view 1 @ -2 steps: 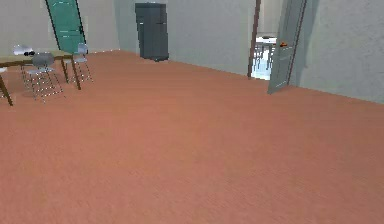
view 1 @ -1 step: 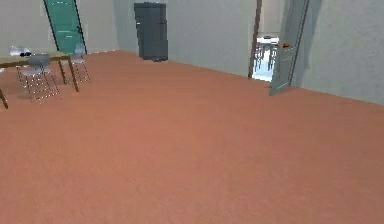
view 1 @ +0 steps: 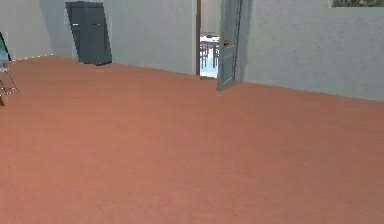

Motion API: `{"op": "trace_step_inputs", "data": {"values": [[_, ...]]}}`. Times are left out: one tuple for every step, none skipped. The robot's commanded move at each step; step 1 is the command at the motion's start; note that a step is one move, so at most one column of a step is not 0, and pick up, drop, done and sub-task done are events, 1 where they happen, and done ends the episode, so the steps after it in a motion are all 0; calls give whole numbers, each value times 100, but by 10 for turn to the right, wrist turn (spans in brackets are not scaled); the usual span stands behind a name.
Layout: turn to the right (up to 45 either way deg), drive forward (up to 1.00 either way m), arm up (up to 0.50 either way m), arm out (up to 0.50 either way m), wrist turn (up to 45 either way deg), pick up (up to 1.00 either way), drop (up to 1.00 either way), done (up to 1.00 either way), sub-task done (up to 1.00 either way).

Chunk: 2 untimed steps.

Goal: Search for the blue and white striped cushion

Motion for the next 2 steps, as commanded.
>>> {"op": "trace_step_inputs", "data": {"values": [[0,100,0,0,0,0,0,0,0],[0,100,0,0,0,0,0,0,0]]}}
